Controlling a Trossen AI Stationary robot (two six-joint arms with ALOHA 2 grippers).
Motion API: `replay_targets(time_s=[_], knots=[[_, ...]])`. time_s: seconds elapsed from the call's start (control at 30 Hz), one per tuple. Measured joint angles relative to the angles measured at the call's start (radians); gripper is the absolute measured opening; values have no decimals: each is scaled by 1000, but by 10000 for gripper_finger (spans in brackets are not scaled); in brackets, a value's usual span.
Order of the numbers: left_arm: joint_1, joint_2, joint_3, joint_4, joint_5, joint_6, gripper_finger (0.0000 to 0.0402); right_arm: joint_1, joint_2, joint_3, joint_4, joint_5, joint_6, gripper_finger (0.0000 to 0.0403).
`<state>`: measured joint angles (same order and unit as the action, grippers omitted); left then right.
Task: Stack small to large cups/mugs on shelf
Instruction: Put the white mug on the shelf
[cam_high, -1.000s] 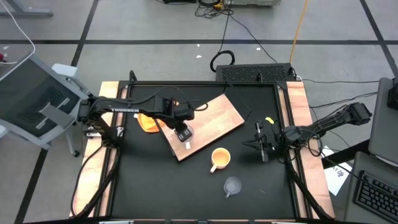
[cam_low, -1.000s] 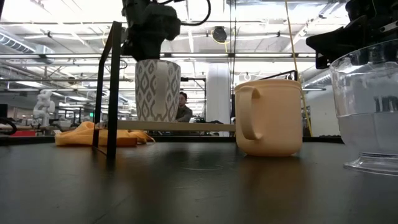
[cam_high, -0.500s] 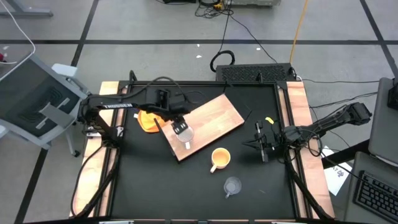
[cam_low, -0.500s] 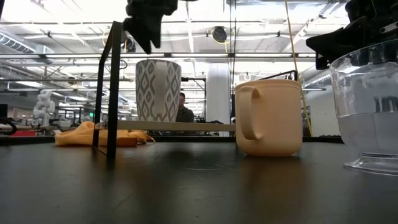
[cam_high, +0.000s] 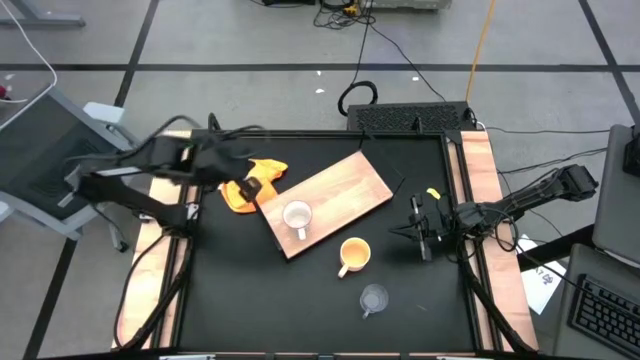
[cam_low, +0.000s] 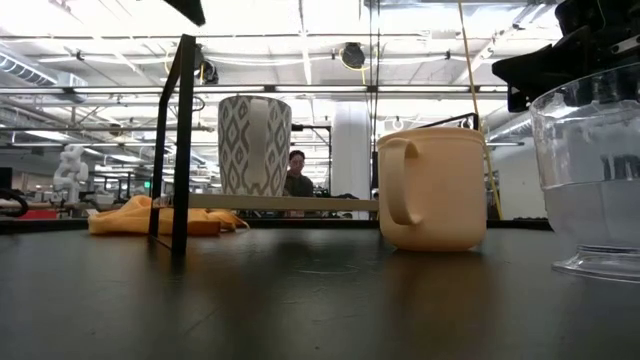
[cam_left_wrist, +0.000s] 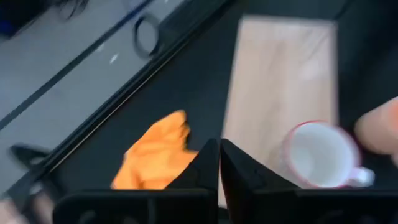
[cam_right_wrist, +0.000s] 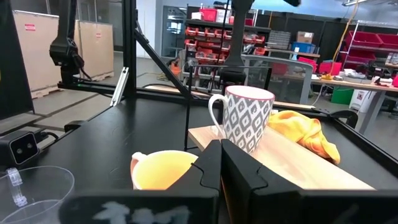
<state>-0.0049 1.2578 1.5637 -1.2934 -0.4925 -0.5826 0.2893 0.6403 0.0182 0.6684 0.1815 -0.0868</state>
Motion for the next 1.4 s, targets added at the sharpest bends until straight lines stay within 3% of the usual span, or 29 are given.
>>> replay_targets(time_s=[0.27,0.6,0.87,1.07,1.3,1.4], knots=[[-124,-296,-340,385,-44,28,2,0,0,0,-4,0,23,0],[-227,-530,-807,762,-110,72,1,0,0,0,-14,0,22,0],[-288,-668,-1175,1170,-145,159,0,0,0,0,-38,0,21,0],[-323,-774,-1250,1245,-145,251,0,0,0,0,-42,0,-26,0],[-406,-869,-1250,1219,-147,372,0,0,0,0,-38,0,-6,0],[-447,-889,-1250,1174,-197,379,0,0,0,0,-36,0,-6,0]])
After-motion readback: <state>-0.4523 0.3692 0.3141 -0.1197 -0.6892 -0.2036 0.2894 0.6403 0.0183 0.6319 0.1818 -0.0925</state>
